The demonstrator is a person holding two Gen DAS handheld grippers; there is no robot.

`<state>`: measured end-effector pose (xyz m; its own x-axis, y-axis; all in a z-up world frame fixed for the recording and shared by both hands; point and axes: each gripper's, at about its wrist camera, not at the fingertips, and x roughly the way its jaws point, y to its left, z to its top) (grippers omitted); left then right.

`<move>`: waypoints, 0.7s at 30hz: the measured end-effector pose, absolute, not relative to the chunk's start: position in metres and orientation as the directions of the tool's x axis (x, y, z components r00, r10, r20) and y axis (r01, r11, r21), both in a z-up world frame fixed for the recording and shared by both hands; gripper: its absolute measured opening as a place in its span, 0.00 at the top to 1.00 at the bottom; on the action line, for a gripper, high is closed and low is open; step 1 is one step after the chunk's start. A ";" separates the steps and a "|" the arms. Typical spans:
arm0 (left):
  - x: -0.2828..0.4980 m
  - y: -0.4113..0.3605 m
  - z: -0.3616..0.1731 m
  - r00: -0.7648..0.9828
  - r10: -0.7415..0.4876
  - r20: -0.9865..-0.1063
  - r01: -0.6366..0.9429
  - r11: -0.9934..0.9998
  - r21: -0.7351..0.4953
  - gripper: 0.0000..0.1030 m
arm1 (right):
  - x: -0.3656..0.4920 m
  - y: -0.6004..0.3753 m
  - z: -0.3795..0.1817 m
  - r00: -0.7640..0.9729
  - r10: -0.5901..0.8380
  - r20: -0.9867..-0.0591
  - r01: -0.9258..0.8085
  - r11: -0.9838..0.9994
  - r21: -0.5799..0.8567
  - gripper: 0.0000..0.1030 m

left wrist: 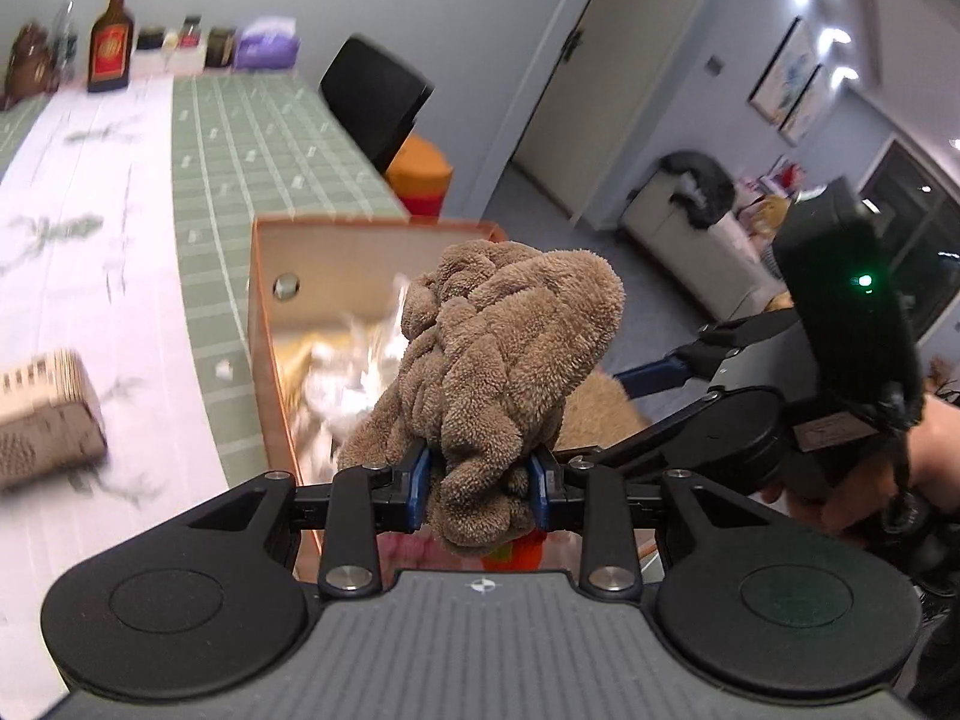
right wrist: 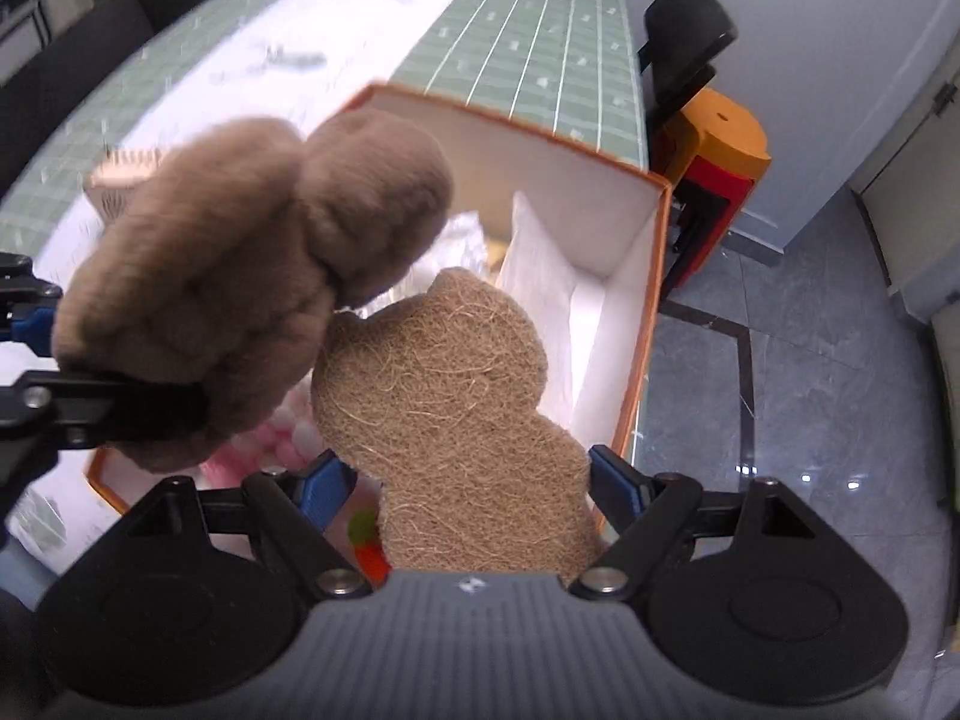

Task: Organize soft objects
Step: 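Carry the brown towel and coir pad with both tools into the orange box, then open both tools to drop the towel and pad inside the box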

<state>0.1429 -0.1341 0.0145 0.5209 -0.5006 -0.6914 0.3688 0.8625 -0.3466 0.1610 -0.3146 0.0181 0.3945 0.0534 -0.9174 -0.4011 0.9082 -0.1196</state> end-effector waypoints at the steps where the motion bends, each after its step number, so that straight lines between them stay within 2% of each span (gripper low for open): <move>1: 0.143 -0.135 0.010 0.522 -0.483 -0.703 0.357 0.872 -0.334 0.65 | 0.161 -0.312 0.014 0.388 0.040 -0.921 -0.420 0.897 -0.138 0.21; 7: 0.138 -0.144 -0.012 0.480 -0.434 -0.762 0.342 0.893 -0.293 0.64 | 0.155 -0.293 -0.007 0.356 -0.045 -0.933 -0.516 0.823 -0.237 0.21; 14: 0.138 -0.156 -0.026 0.444 -0.385 -0.809 0.360 0.903 -0.232 0.62 | 0.165 -0.294 -0.031 0.289 -0.081 -0.954 -0.533 0.814 -0.231 0.22; 16: 0.141 -0.159 -0.028 0.426 -0.384 -0.820 0.371 0.900 -0.229 0.57 | 0.168 -0.294 -0.034 0.276 -0.078 -0.958 -0.531 0.819 -0.219 0.22; 21: 0.140 -0.164 -0.029 0.429 -0.384 -0.818 0.381 0.898 -0.222 0.53 | 0.176 -0.298 -0.037 0.253 -0.066 -0.965 -0.531 0.825 -0.195 0.21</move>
<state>0.1401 -0.1645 -0.0291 0.4290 -0.3840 -0.8176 0.3808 0.8977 -0.2219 0.1760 -0.2982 -0.0367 0.2528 -0.0655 -0.9653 -0.5307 0.8248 -0.1950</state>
